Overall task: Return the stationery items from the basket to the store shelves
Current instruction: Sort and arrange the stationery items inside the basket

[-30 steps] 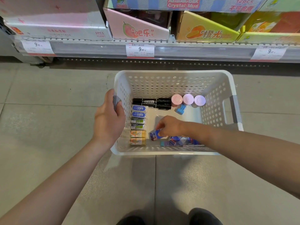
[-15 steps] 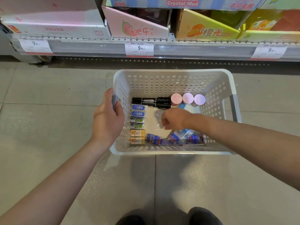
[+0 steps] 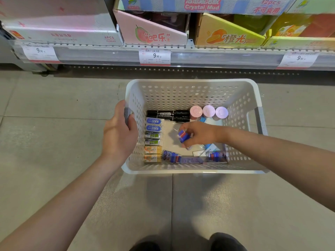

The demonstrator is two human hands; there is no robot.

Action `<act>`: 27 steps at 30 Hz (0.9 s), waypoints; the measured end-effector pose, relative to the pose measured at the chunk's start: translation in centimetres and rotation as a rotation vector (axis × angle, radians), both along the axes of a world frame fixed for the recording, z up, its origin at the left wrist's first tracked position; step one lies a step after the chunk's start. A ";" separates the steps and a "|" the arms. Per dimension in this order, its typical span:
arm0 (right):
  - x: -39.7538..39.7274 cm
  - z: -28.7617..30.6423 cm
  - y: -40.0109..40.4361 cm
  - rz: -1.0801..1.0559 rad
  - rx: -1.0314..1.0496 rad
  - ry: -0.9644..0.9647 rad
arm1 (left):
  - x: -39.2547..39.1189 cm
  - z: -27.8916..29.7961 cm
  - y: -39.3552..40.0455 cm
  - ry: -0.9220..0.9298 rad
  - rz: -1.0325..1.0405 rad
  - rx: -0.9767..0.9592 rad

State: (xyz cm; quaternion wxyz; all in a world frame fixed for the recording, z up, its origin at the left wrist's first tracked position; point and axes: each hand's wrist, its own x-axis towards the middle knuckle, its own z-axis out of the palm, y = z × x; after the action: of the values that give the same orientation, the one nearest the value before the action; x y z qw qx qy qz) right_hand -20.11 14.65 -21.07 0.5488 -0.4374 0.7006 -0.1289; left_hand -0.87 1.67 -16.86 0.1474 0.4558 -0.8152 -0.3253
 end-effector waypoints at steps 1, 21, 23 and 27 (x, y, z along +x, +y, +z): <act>-0.2 0.3 0.0 -0.133 0.023 -0.163 | 0.0 0.0 0.0 -0.001 0.001 -0.003; 0.4 0.1 0.2 -0.517 0.102 -0.381 | 0.0 -0.1 0.0 0.017 -0.009 0.022; 1.0 -1.1 -0.3 -0.452 0.105 -0.117 | 0.1 -0.1 0.0 0.021 -0.019 0.016; 2.3 -2.8 -1.3 -0.297 0.128 0.194 | 0.1 -0.2 0.0 0.024 -0.019 0.017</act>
State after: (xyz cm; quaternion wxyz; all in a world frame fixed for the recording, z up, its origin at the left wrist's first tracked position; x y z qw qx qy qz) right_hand -17.83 13.31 -23.84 0.4802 -0.3038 0.8140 -0.1210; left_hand -0.77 1.67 -17.04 0.1504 0.4451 -0.8150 -0.3391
